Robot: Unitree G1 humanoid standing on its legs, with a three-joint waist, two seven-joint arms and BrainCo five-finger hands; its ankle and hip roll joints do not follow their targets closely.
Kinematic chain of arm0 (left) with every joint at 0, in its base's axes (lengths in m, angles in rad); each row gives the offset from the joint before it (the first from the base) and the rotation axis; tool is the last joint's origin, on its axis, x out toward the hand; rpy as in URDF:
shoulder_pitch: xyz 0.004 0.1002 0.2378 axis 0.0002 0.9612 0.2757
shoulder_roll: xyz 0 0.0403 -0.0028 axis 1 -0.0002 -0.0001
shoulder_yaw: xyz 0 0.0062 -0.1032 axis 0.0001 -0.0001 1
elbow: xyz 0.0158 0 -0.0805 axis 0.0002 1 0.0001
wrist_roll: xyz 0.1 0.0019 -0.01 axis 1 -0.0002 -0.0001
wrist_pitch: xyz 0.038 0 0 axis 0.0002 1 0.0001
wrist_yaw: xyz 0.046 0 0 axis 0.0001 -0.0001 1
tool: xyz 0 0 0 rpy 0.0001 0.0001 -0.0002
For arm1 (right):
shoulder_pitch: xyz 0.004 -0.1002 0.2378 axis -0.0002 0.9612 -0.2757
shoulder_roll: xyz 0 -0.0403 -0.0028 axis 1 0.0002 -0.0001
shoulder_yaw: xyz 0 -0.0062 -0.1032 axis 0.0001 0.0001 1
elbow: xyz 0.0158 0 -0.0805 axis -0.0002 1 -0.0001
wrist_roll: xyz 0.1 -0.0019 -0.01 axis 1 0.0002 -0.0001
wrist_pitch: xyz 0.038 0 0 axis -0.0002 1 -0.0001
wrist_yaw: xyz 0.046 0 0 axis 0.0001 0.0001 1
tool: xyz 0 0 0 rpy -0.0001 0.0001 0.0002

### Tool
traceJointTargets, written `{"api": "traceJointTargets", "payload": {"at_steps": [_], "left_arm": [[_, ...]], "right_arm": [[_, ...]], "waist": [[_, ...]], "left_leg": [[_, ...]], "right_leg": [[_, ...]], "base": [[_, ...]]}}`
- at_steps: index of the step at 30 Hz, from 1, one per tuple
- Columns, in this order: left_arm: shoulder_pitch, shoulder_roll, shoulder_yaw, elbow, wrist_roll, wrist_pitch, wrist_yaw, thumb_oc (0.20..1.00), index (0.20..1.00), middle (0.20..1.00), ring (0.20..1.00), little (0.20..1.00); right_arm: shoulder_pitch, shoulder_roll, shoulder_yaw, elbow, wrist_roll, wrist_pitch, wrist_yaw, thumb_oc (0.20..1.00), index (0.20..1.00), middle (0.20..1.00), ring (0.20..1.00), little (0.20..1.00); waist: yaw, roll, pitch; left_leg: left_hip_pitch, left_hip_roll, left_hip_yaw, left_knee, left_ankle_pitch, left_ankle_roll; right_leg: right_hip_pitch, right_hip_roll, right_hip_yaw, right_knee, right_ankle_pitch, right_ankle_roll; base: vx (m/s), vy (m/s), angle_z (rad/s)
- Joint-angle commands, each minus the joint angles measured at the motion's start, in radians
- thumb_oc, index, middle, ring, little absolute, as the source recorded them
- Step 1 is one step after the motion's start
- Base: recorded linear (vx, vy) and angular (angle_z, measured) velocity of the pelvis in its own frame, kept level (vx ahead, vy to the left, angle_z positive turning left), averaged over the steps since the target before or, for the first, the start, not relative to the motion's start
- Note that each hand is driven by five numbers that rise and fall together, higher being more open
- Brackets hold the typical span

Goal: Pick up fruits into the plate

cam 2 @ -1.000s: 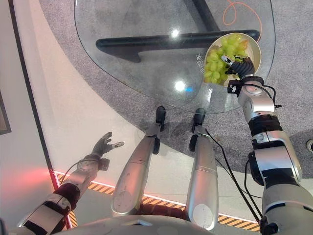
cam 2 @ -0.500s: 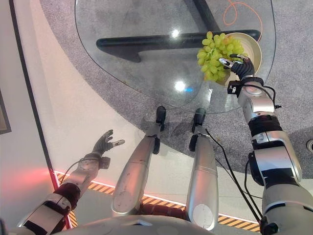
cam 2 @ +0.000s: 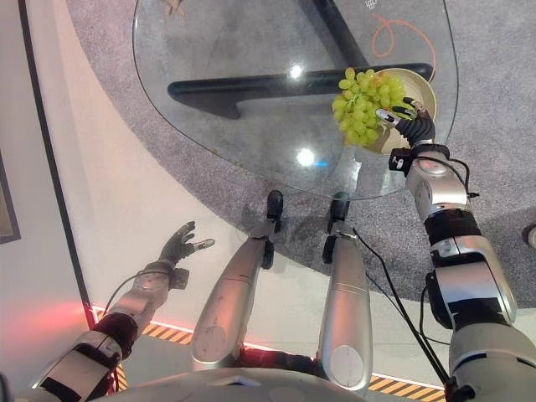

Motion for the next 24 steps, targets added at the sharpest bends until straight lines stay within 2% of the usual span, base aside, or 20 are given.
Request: {"api": "traceJointTargets", "payload": {"at_steps": [1,8,11,14,19,24], "left_arm": [[0.056,-0.017,0.022,0.019,-0.039,-0.036,-0.022,1.0,1.0,1.0,1.0,1.0],[0.061,-0.038,0.074,0.095,-0.027,-0.013,-0.097,1.0,1.0,1.0,1.0,1.0],[0.081,-0.043,0.085,0.112,-0.024,-0.022,-0.122,1.0,1.0,1.0,1.0,1.0],[0.121,-0.057,0.114,0.119,-0.005,-0.011,-0.134,1.0,1.0,1.0,1.0,1.0],[0.178,-0.098,0.15,0.197,0.044,0.001,-0.178,1.0,1.0,1.0,1.0,1.0],[0.212,-0.149,0.156,0.358,0.108,-0.015,-0.216,1.0,1.0,1.0,1.0,1.0]], "right_arm": [[0.062,-0.029,-0.044,-0.073,0.012,-0.076,-0.04,1.0,1.0,1.0,1.0,1.0],[0.268,0.073,-0.085,-0.129,0.027,-0.131,-0.049,1.0,1.0,1.0,1.0,1.0],[0.369,0.112,-0.091,-0.131,0.061,-0.15,-0.048,1.0,1.0,1.0,1.0,1.0],[0.518,0.166,-0.111,-0.086,0.1,-0.192,0.011,1.0,1.0,1.0,1.0,1.0],[0.653,0.294,-0.103,0.083,0.163,-0.215,0.202,1.0,1.0,1.0,1.0,1.0],[0.722,0.382,-0.068,0.37,0.066,-0.204,0.359,1.0,1.0,1.0,1.0,1.0]], "waist": [[-0.031,0.01,-0.042],[-0.064,-0.043,-0.045],[-0.072,-0.059,-0.089],[-0.071,-0.077,-0.155],[-0.065,-0.107,-0.267],[-0.056,-0.114,-0.372]], "left_leg": [[0.06,-0.044,0.027,0.021,-0.09,0.036],[0.243,-0.025,0.035,-0.046,-0.086,0.031],[0.298,-0.013,0.044,-0.077,-0.086,0.027],[0.377,0.002,0.058,-0.119,-0.092,0.021],[0.49,0.001,0.06,-0.189,-0.093,0.021],[0.588,-0.003,0.064,-0.235,-0.105,0.029]], "right_leg": [[0.072,0.048,-0.03,-0.019,-0.016,0.025],[0.266,0.036,-0.024,-0.125,0.012,0.035],[0.334,0.034,-0.026,-0.178,0.021,0.038],[0.434,0.034,-0.035,-0.238,0.021,0.044],[0.571,0.038,-0.04,-0.323,0.026,0.051],[0.676,0.045,-0.039,-0.379,0.027,0.052]], "base": [[-0.04,0.025,-0.03],[0.0,0.014,-0.03],[0.08,0.006,-0.06],[0.13,-0.015,-0.03],[0.16,-0.008,0.01],[0.17,0.04,0.06]]}}
